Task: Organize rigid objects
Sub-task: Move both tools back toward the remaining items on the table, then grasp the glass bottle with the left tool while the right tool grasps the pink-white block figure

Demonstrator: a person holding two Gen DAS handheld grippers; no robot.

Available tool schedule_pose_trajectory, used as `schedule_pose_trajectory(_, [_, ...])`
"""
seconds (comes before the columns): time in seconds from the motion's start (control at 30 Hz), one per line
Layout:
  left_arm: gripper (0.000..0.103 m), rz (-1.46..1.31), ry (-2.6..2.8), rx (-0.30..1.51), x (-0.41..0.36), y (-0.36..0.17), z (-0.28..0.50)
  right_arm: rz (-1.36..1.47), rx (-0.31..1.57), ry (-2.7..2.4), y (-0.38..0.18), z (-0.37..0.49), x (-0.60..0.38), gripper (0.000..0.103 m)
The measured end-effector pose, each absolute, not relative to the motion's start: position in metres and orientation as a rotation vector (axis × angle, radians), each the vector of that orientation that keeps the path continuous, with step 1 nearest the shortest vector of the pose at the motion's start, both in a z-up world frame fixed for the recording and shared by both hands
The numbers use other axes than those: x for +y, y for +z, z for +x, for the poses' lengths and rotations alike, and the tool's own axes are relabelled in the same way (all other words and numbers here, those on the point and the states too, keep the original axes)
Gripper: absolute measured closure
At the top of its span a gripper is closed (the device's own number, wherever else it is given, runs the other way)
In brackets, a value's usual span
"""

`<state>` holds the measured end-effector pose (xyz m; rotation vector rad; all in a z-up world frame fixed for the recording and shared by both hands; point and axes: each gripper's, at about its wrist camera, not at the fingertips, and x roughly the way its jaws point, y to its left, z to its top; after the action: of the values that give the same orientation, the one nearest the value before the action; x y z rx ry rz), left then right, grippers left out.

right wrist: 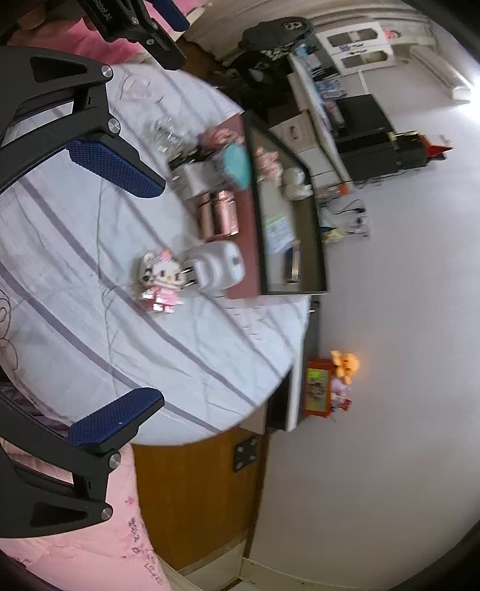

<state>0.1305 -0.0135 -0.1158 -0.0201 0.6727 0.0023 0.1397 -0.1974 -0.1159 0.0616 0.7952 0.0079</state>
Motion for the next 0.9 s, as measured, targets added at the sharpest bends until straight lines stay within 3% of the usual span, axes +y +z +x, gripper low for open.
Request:
schedule_pose_trajectory(0.4, [0.000, -0.008, 0.001, 0.844, -0.018, -0.178, 0.198, 0.065, 0.944, 0.048, -0.175, 0.195, -0.190, 0.000])
schedule_pose_trajectory(0.5, [0.001, 0.015, -0.002, 0.873, -0.021, -0.190, 0.211, 0.053, 0.966, 0.052, -0.185, 0.204, -0.187, 0.006])
schedule_pose_trajectory(0.6, [0.013, -0.005, -0.031, 0.920, -0.018, -0.204, 0.220, 0.013, 0.970, 0.033, -0.191, 0.206, -0.184, 0.016])
schedule_pose_trajectory(0.63, [0.021, -0.018, -0.037, 0.902, -0.016, -0.201, 0.219, 0.002, 0.963, 0.029, -0.191, 0.204, -0.183, 0.024])
schedule_pose_trajectory(0.67, [0.038, -0.024, -0.046, 0.896, -0.014, -0.200, 0.218, -0.005, 0.958, 0.023, -0.191, 0.204, -0.184, 0.032])
schedule_pose_trajectory(0.73, [0.051, -0.015, -0.049, 0.893, -0.012, -0.200, 0.217, -0.002, 0.951, 0.030, -0.188, 0.202, -0.185, 0.042])
schedule_pose_trajectory(0.9, [0.051, -0.055, -0.074, 0.890, 0.000, -0.195, 0.209, 0.002, 0.944, 0.058, -0.185, 0.196, -0.185, 0.043])
